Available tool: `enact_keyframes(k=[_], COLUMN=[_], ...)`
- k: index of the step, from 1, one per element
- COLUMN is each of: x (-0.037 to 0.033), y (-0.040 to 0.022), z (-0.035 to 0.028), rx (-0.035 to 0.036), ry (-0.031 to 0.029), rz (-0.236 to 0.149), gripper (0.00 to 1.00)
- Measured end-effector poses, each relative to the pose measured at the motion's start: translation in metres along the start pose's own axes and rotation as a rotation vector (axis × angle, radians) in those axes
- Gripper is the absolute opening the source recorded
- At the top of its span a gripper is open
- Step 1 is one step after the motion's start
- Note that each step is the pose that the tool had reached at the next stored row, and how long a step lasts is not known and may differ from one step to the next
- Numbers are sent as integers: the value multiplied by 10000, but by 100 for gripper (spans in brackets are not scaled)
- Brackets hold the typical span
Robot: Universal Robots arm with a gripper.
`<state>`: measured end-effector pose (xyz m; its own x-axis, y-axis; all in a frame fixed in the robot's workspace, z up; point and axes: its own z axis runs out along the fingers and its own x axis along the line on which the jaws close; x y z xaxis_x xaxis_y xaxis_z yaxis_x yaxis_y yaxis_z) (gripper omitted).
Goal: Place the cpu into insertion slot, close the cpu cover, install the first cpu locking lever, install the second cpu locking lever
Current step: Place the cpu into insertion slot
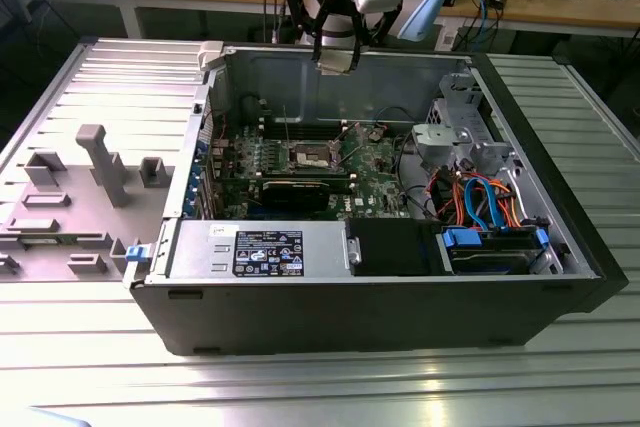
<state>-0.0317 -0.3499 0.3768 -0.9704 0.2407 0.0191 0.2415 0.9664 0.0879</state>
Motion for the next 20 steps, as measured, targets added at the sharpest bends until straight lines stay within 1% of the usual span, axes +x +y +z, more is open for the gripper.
enact_keyframes(k=[8,14,16,20], x=[0,0,0,0], y=[0,-1,-1,-1], z=[-1,0,1,1], rx=[1,-4,-8,-8], ry=[-5,-28,-43,-45], rz=[54,319,488,505], gripper=[54,54,54,54])
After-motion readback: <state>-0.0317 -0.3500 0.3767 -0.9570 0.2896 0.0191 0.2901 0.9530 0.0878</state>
